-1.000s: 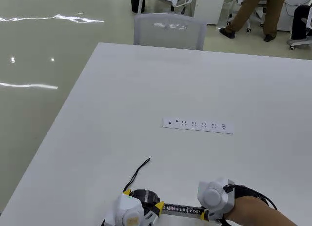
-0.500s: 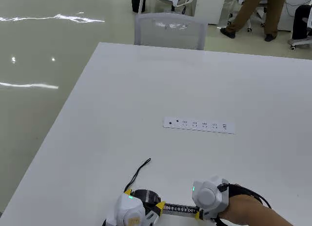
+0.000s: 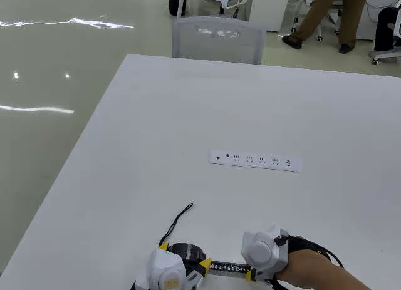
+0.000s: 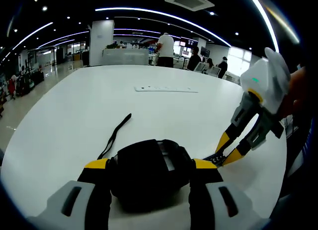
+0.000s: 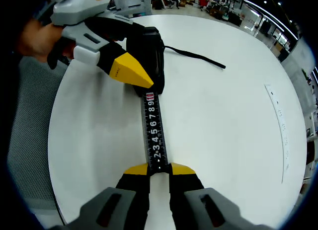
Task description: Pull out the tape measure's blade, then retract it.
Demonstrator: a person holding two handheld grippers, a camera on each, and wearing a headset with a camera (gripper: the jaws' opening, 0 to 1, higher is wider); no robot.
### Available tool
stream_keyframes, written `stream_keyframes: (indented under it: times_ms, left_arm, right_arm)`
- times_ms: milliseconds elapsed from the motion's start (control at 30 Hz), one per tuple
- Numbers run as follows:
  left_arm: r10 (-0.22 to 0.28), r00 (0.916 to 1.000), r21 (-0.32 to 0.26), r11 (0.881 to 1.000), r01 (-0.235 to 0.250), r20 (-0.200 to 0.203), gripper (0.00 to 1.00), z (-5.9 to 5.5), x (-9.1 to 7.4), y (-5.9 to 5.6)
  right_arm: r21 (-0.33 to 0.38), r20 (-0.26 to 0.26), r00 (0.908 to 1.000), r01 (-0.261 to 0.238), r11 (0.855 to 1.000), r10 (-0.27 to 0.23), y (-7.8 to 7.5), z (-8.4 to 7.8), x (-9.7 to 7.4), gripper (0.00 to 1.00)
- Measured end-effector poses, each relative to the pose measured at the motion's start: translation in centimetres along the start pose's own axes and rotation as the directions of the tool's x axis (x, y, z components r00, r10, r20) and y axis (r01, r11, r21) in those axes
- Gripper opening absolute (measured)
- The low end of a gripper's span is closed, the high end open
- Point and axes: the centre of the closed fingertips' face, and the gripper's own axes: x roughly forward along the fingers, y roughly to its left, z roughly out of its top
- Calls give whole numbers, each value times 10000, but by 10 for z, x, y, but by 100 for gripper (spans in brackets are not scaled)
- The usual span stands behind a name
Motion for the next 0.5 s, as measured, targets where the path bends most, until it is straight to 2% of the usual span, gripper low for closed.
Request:
stream_keyframes:
  times_ms: [500]
  left_arm:
    - [-3, 10000, -19, 10000, 3, -15, 59, -2, 3, 1]
  right_arm:
    - [-87, 155, 9999, -18, 10000, 20, 2, 16, 5, 14]
